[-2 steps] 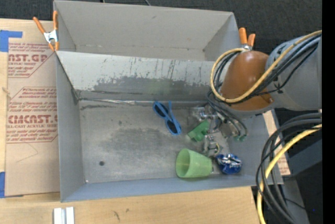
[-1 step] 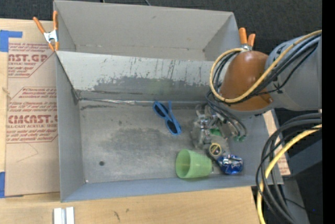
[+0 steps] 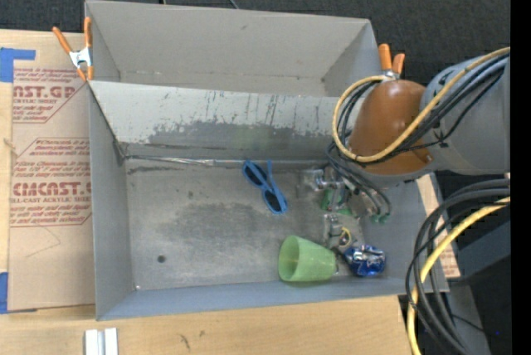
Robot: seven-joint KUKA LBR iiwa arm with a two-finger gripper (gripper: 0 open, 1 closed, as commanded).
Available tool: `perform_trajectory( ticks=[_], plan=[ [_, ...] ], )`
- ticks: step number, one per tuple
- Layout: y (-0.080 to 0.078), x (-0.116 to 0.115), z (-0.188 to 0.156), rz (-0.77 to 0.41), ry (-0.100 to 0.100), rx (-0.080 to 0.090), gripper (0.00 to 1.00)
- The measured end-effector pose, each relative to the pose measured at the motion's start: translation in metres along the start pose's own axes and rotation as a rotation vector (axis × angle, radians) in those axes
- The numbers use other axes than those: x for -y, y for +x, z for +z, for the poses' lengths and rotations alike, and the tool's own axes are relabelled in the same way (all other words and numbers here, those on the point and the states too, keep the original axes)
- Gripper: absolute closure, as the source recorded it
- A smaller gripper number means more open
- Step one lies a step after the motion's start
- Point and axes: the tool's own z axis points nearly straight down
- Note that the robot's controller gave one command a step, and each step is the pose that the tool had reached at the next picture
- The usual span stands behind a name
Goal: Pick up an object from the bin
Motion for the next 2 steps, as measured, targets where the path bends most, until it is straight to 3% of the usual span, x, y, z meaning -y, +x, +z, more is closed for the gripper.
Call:
perform_trajectory(
  ticks=[1,2],
  plan=[
    [0.051,0.0471,0.0006,-0.228,-0.007,-0.006,0.0],
    [0.0508,0.0481,0.0001,-0.231,-0.005,-0.006,1.0]
  ],
)
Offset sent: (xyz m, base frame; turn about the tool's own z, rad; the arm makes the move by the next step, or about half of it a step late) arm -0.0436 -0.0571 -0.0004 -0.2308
